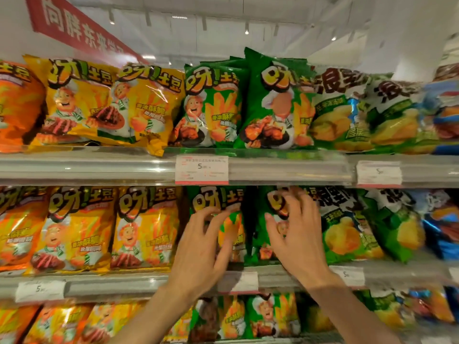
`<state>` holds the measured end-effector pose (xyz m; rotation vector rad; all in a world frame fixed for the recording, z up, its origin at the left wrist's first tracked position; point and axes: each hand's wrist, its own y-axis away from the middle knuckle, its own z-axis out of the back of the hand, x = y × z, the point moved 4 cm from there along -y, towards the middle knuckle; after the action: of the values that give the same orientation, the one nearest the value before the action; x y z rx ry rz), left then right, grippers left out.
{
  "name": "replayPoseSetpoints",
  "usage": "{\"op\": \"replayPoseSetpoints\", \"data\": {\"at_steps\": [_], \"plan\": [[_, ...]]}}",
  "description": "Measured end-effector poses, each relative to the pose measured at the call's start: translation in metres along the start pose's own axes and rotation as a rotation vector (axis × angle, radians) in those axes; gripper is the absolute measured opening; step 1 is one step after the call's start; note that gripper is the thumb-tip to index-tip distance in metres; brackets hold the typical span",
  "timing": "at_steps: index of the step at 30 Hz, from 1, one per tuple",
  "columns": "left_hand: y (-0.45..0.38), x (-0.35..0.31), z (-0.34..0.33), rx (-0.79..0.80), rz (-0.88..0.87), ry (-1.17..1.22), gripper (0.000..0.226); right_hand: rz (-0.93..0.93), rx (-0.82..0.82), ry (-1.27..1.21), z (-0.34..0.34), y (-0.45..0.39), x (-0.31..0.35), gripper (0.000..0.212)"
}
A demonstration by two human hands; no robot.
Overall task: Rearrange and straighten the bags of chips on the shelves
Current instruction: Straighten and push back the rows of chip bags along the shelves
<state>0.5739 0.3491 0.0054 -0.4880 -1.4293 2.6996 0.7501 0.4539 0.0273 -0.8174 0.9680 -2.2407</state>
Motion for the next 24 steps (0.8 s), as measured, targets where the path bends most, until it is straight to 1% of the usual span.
{"op": "replayPoseSetpoints", "data": {"at_steps": [2,4,6,10,13,15,18,22,24], "plan": [[-0.006,-0.027,-0.027,0.031,0.037,0.054,0.042,-0.045,0.006,-0.05,0.018,-0.004,-0.033,0.053],[-0.014,-0.047,-0.051,0.063,0.085,0.08,0.047,-0.068,0.072,-0.081,0.028,-0.008,-0.06,0.057],[-0.022,-0.061,-0.069,0.088,0.163,0.125,0.05,-0.071,0.211,-0.096,0.03,-0.011,-0.079,0.067],[-0.045,-0.07,-0.093,0.137,0.313,0.173,0.054,-0.054,0.493,-0.207,0.024,-0.021,-0.095,0.095],[-0.06,-0.067,-0.103,0.162,0.405,0.181,0.06,-0.085,0.63,-0.295,0.015,-0.029,-0.1,0.107],[-0.065,-0.068,-0.109,0.173,0.42,0.178,0.064,-0.113,0.652,-0.378,0.007,-0.033,-0.104,0.11],[-0.067,-0.064,-0.116,0.169,0.45,0.17,0.066,-0.134,0.627,-0.509,0.002,-0.036,-0.107,0.11],[-0.065,-0.062,-0.114,0.11,0.378,0.181,0.058,-0.14,0.624,-0.58,0.003,-0.037,-0.105,0.1],[-0.063,-0.059,-0.112,0.082,0.352,0.165,0.06,-0.125,0.618,-0.588,0.001,-0.037,-0.101,0.099]]}}
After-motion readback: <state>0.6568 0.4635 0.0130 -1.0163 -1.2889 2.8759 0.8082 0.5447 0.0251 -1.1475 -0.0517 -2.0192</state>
